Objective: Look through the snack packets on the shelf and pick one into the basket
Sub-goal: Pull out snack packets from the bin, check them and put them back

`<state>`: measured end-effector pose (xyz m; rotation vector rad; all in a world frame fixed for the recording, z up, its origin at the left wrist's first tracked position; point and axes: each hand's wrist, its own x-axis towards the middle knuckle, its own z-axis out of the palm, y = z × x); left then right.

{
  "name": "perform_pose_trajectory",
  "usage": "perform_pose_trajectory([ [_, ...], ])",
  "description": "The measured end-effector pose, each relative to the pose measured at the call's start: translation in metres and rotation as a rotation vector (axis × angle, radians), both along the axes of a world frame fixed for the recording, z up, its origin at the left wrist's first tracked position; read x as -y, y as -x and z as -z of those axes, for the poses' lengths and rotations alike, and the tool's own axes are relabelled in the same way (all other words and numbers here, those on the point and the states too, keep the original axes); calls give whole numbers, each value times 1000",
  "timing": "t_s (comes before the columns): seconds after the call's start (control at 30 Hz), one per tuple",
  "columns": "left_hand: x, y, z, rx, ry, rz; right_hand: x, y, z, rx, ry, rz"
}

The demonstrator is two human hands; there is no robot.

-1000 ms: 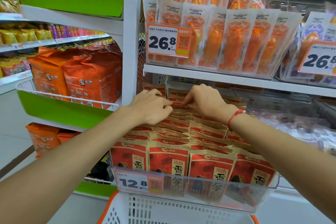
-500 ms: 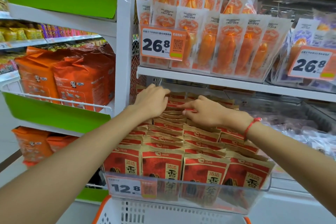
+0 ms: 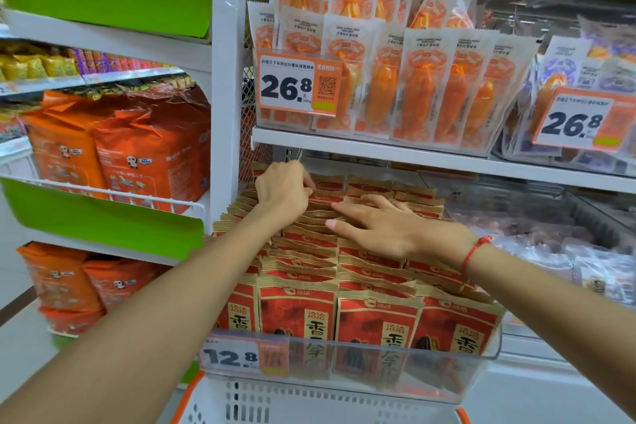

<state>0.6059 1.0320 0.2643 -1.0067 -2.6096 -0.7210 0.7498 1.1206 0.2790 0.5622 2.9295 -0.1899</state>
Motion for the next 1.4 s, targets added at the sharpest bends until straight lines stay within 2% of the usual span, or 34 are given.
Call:
perform_pose_trajectory([
  [0.2, 14, -5, -6, -72, -16, 47, 0, 2, 3, -17, 14, 22],
  [0.5, 58, -24, -15, -155, -217, 48, 1, 5, 4, -56, 36, 56],
  [0.57, 69, -35, -21, -184, -275, 54, 3, 4, 3, -155, 48, 59],
  [0.73, 91, -60, -39, -269, -414, 136, 17, -1, -6, -668, 245, 165],
  [0.83, 105, -72, -48, -272, -495, 181, 26, -11, -15, -858, 324, 109],
  [0.93, 122, -79, -53, -157, -577, 228, 38, -28, -20, -971, 390, 42],
  [1.07, 153, -91, -49, 126, -718, 380, 64, -59, -22, -1090, 509, -6],
  [1.17, 171, -109, -35, 306, -700, 386, 86, -85, -18, -1153, 644, 2],
  [1.3, 183, -128, -9, 525, -571, 423, 106, -108, -4, -1011, 850, 22],
  [1.4, 190, -135, 12, 597, -556, 425, 119, -114, 14, -862, 969, 31],
])
